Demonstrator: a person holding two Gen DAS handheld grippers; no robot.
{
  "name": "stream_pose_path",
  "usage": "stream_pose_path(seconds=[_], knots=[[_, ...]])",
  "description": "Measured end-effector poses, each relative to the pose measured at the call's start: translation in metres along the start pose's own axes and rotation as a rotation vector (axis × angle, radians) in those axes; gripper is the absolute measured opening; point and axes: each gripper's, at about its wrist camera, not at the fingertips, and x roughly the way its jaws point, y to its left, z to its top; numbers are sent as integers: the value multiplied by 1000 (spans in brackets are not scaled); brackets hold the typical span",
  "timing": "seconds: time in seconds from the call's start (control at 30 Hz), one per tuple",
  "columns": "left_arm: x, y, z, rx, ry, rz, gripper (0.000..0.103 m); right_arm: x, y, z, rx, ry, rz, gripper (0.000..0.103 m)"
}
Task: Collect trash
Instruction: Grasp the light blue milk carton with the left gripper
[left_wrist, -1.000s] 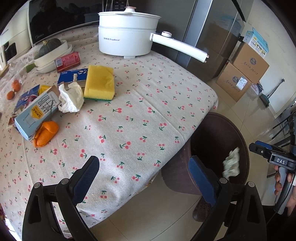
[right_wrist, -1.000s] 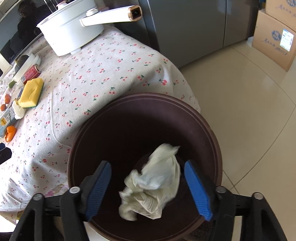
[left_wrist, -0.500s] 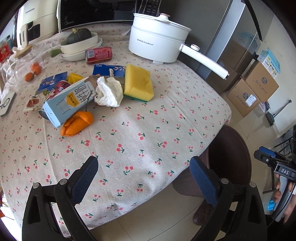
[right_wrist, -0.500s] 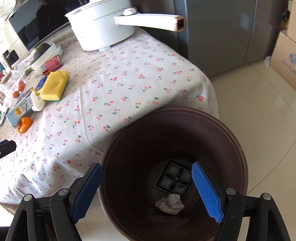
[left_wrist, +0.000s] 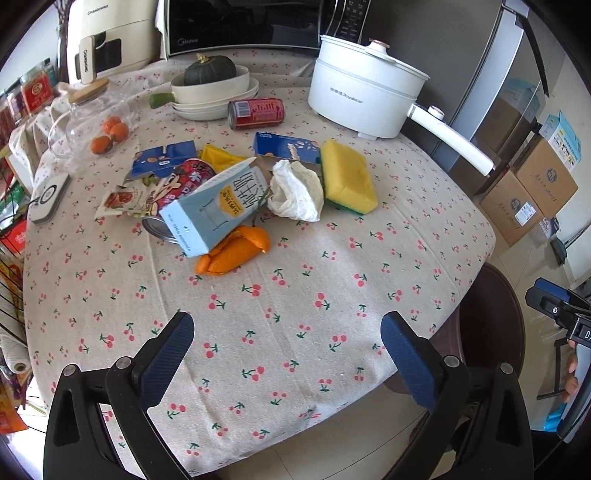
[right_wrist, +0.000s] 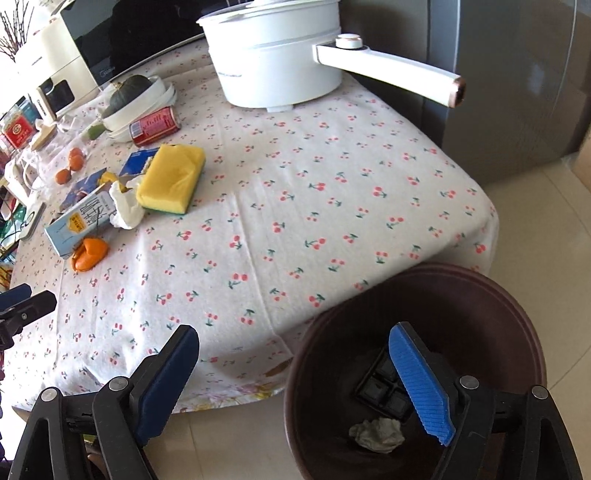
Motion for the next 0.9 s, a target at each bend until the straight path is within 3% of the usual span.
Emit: stream_pose_path(seconds=[0.4,0.6,0.8,0.9], knots=[[18,53,21,-19,18,112,103,35,42,25,-6,21,23,90],[40,41,43,178,45,165,103,49,48,32,-11,44,16,90],[65,25,58,367,79,270,102,55,46,37,-12,54,2,91],[75,25,66,373,116,258,89,59,43,38,-8,65,-2,91]])
